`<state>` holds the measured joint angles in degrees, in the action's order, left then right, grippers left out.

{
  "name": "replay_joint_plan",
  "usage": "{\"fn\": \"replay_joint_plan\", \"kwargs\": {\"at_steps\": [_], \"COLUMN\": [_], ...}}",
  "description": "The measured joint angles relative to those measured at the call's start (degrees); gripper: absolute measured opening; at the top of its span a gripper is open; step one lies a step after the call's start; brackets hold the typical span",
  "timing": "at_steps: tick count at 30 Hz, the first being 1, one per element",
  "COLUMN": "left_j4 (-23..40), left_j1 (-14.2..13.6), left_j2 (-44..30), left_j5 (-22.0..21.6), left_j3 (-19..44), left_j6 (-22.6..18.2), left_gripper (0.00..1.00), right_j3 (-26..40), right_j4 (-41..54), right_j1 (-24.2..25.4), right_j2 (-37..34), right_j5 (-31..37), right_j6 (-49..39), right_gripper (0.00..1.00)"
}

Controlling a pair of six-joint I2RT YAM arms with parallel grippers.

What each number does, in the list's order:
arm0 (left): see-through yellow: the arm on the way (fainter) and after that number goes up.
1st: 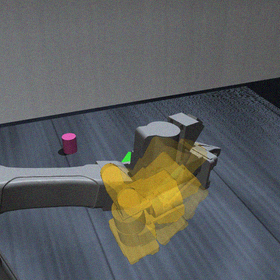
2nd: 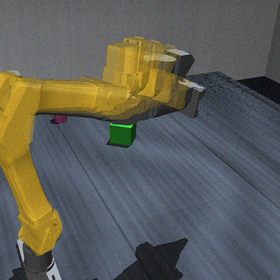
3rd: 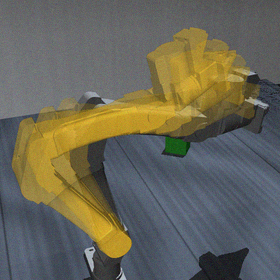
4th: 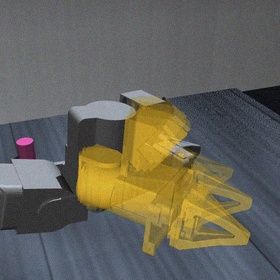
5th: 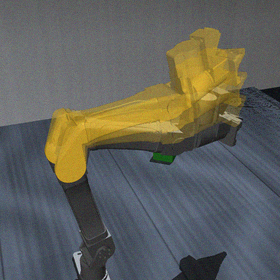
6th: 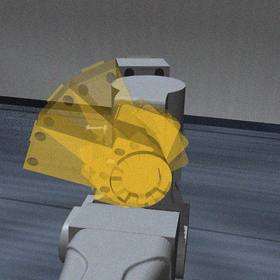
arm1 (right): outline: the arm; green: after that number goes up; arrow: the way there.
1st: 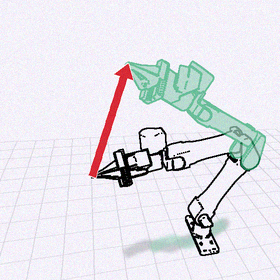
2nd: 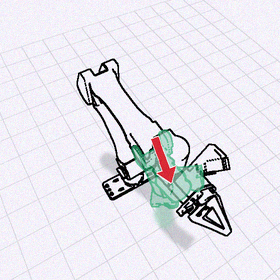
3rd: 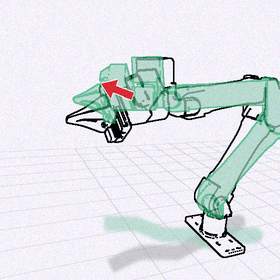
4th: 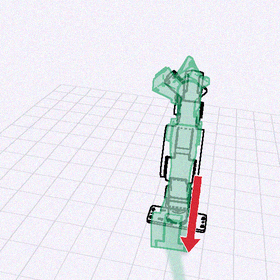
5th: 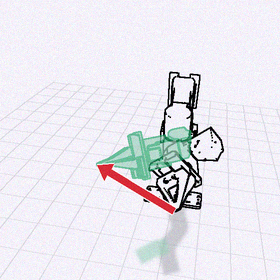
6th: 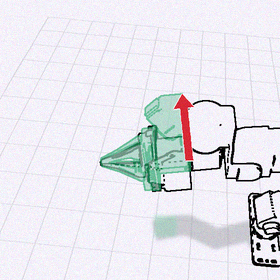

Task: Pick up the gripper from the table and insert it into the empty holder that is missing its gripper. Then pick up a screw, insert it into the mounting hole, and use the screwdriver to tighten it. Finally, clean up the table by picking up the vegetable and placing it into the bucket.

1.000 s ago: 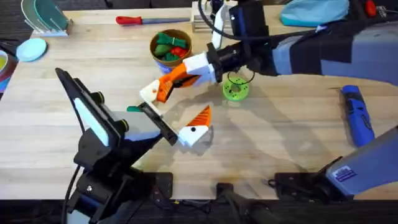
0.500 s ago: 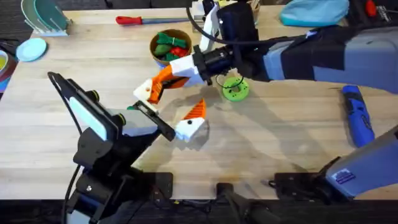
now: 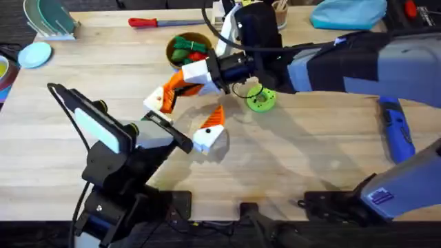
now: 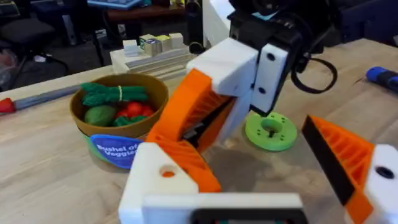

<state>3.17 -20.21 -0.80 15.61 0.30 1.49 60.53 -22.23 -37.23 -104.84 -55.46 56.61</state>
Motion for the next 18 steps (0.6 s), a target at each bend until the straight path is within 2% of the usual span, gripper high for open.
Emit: {"fn": "replay_joint_plan", "kwargs": {"at_steps": [18], "left_j4": [-1.0], "left_j1": [0.0], "left_j2": [0.0], "left_j5": [-0.3], "left_j3": [0.0], "left_j6": [-0.6], "left_gripper": [0.993], "right_j3": [0.0], "right_j4": [-2.9], "right_j1": [0.5], "right_j2": [0.0], "right_j5": [0.8], "right_j6": [3.7], "right_gripper": [0.008]}}
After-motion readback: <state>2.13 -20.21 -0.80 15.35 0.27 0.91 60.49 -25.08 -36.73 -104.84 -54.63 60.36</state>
